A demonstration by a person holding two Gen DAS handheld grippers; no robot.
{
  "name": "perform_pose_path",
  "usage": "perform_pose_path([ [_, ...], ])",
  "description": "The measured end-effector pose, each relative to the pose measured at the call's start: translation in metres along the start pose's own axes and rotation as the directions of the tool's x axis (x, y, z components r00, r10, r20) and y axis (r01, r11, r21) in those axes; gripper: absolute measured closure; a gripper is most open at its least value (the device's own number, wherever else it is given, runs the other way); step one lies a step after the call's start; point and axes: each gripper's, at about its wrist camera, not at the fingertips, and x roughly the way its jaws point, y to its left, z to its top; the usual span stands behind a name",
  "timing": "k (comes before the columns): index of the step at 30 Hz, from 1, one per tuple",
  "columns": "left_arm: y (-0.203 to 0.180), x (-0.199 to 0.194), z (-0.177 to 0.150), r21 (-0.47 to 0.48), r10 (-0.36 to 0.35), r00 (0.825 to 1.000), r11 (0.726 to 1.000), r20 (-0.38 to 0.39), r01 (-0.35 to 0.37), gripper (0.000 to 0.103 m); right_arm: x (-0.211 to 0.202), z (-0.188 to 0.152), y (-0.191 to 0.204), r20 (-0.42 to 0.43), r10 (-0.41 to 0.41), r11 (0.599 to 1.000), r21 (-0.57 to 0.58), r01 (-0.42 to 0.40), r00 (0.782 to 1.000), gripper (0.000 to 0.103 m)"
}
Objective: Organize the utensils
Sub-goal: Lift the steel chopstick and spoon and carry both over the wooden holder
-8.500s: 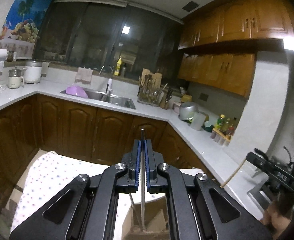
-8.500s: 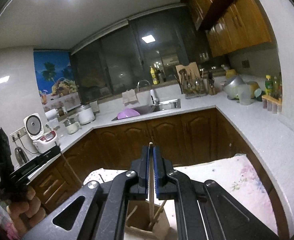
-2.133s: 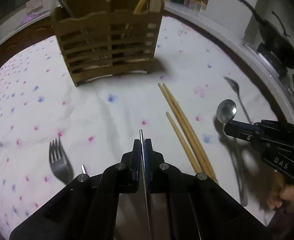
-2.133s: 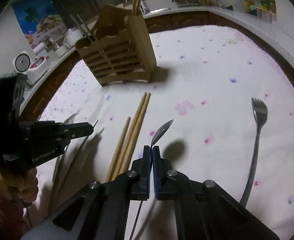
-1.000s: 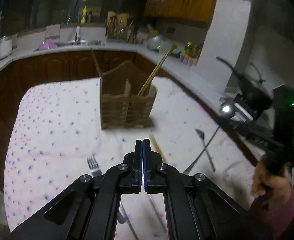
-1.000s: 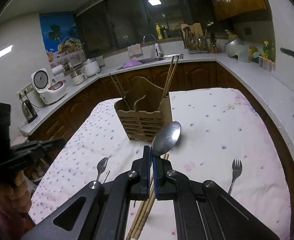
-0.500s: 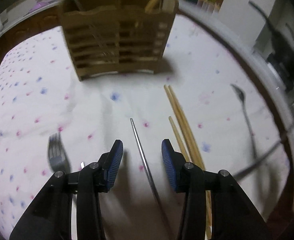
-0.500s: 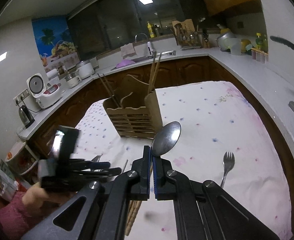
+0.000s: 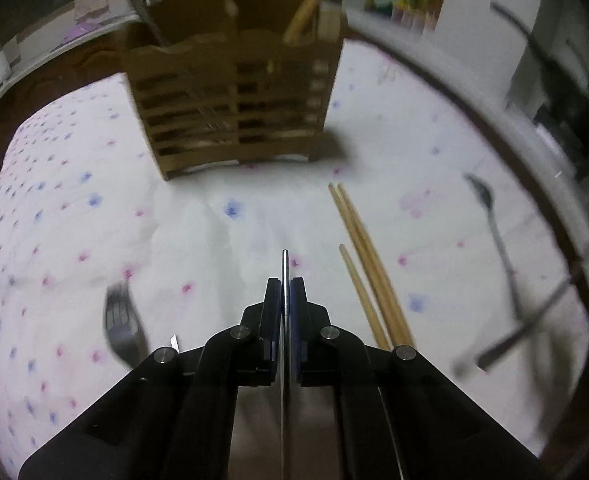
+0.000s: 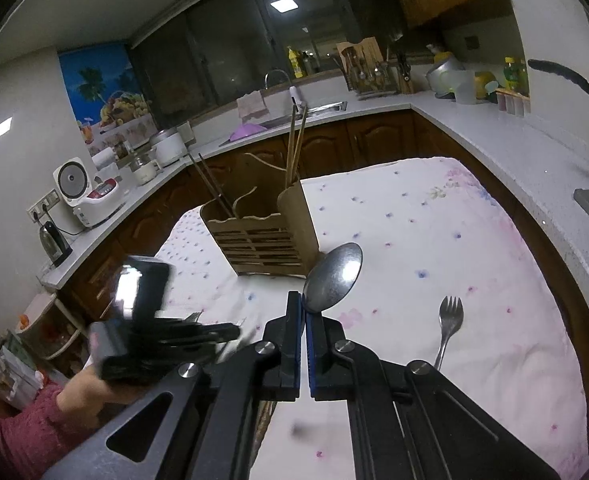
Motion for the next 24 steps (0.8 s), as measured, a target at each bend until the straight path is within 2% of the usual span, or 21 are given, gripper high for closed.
perform_pose_path([
  [5,0.018,-0.053,-0.01,-0.072,-0.046,0.992,0.996,0.116,0.055,0.1,-0.003,0.002,0.007,0.016,0.011,1.0,-0.008,-0.011,1.0,0.101],
  [13,0.037,-0.119,-0.011,-0.129,-0.093,0.958,0.983,0.273,0.133,0.1,-0.003,0.009,0.029,0.025,0.027,0.998,-0.056,-0.025,0.999,0.101],
  [18,0.046,-0.136,-0.014,-0.148,-0.128,0.944,0.972,0.305,0.18,0.1,-0.001,0.015,0.04,0.031,0.035,0.996,-0.082,-0.033,0.999,0.101],
  [24,0.047,-0.144,-0.015,-0.149,-0.128,0.937,0.971,0.325,0.184,0.099,0.001,0.018,0.053,0.038,0.049,0.994,-0.104,-0.045,0.998,0.101],
])
